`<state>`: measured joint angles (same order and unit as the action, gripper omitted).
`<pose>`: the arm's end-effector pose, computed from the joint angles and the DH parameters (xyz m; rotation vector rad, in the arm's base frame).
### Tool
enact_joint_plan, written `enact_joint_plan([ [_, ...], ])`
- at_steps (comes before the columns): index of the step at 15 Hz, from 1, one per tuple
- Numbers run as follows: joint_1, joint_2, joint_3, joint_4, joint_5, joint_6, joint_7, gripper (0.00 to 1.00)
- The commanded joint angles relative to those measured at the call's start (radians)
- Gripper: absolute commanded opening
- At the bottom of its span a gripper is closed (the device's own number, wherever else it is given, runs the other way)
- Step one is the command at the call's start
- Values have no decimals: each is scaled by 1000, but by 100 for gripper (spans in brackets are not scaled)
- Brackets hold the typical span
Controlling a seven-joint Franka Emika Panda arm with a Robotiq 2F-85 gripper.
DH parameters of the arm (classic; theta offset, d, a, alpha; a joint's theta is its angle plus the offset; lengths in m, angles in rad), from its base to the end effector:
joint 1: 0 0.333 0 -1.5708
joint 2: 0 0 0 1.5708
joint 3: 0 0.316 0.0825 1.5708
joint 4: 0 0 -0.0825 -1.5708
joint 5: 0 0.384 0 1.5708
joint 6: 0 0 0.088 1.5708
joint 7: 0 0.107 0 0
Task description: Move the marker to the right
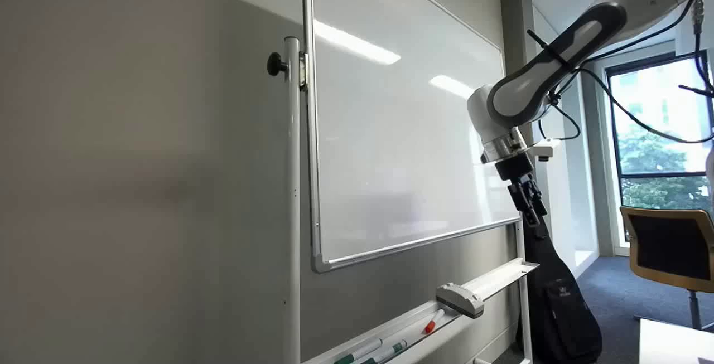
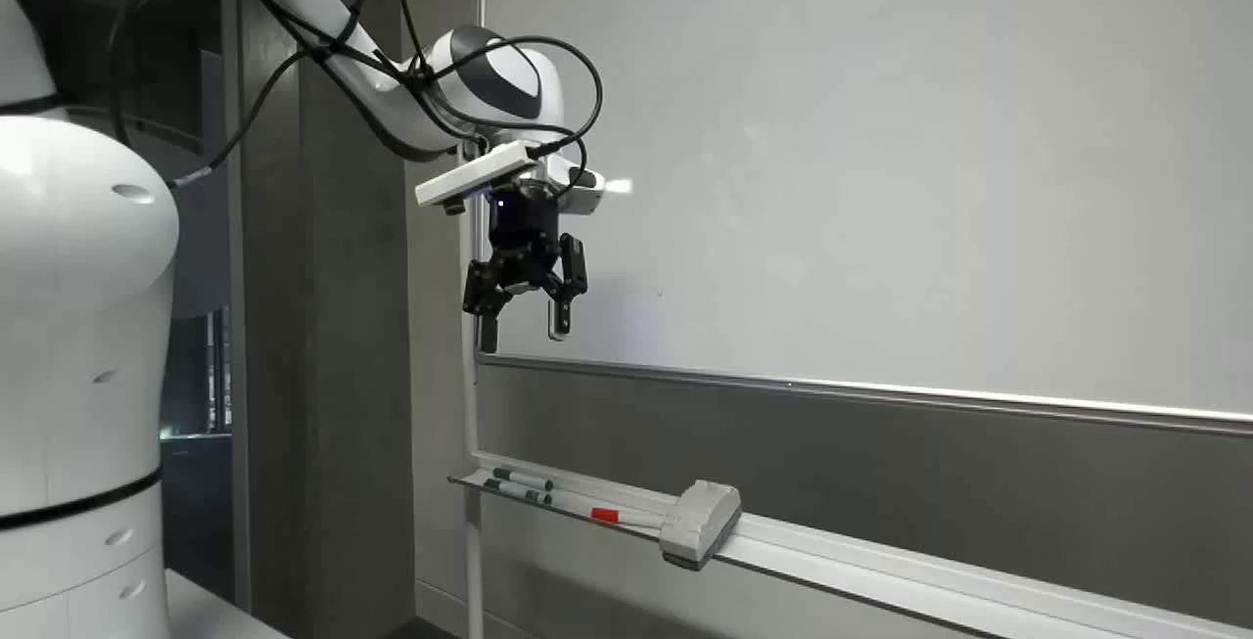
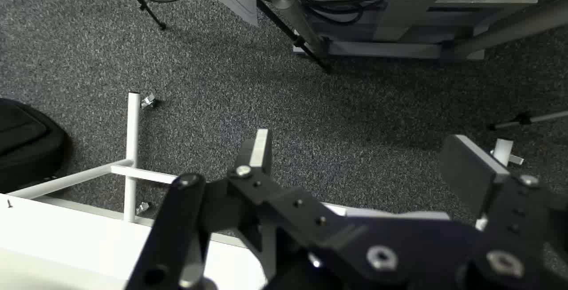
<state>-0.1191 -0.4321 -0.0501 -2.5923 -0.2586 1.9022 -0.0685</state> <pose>0.3586 -0.0795 0.3852 2.9330 0.0336 -0.4121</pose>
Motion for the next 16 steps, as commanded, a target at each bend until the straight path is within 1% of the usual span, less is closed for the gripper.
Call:
enact_joint_plan([
  [1,11,0,-9,2,-3,-4,3,100],
  [3,11,0,-9,2,-3,-4,3,100],
  [4,11,12,-8,-7,-13,29,6,100],
  [6,26,56,-21,-6,18,75,-21,100],
  [9,60,157,-13,4,32,208,-64,100],
  [12,103,257,-5,5,36,398,-175,100],
  [14,128,321,3,10,49,496,-253,100],
  [16,146,371,12,9,58,569,-340,100],
])
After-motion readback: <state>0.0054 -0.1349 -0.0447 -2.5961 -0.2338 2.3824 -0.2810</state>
